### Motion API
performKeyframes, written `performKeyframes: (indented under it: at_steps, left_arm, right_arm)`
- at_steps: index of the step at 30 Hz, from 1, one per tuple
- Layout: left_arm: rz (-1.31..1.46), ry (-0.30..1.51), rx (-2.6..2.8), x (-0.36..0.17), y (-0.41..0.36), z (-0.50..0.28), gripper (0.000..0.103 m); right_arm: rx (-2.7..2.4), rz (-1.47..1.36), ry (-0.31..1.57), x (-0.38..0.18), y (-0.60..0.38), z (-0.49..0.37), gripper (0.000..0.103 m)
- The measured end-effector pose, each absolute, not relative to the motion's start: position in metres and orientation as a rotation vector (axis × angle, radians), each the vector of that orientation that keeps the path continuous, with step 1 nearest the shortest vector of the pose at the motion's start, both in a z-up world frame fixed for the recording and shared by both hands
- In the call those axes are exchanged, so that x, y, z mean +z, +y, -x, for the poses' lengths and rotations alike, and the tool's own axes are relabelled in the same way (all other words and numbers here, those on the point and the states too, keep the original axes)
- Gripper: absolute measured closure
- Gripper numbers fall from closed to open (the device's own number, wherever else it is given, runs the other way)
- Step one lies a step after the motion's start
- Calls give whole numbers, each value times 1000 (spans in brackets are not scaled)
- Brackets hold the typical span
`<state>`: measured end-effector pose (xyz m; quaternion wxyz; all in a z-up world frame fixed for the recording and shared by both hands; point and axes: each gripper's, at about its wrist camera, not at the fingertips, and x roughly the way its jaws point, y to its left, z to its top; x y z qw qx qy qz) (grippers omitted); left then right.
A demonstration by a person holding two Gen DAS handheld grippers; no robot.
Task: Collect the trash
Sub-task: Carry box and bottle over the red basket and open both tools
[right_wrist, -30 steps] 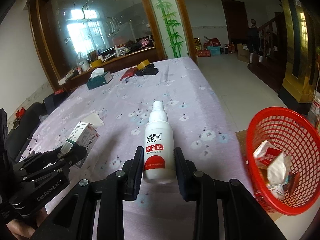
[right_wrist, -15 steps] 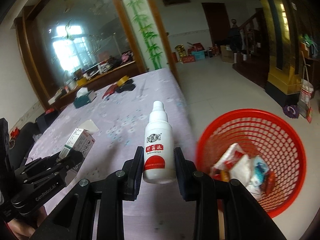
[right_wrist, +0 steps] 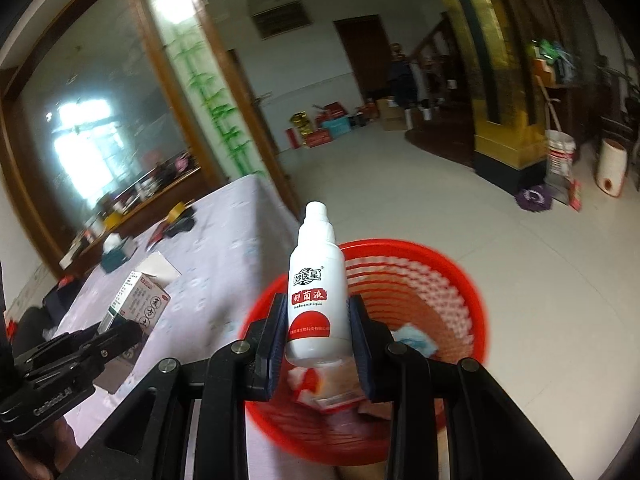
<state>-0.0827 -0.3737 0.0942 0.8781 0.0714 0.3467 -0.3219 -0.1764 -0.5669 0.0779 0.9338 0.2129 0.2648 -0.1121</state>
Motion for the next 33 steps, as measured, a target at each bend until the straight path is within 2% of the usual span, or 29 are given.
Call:
performKeyframes:
  at_steps: [9, 19, 20, 21, 23, 28, 31, 33]
  left_arm:
    - [-160, 806, -782, 76, -438, 79, 67]
    - [-178, 822, -792, 64, -460, 76, 67]
    - [-177, 823, -792, 63, -461, 74, 62]
    - [-176, 826, -794, 61, -462, 73, 54]
    - [-177, 820, -789, 59, -462, 73, 46]
    - [-165, 811, -788, 63, -453, 75, 42]
    - [-161, 787, -777, 69, -444, 79, 38]
    - [-158, 768, -762, 73, -435, 82, 33]
  right_arm:
    - [-268, -473, 544, 72, -601, 189, 71]
    - [-263, -496, 566, 62, -615, 180, 71]
    - [-261, -493, 572, 61, -616, 178, 70]
    - [-260, -490, 580, 60, -615, 175, 70]
    - [-268, -497, 606, 56, -616, 171, 70]
    - [-303, -488, 583, 61, -616, 179, 65]
    - [-315, -482, 570, 68, -614, 185, 57]
    - [-334, -463, 561, 72, -610, 189, 43]
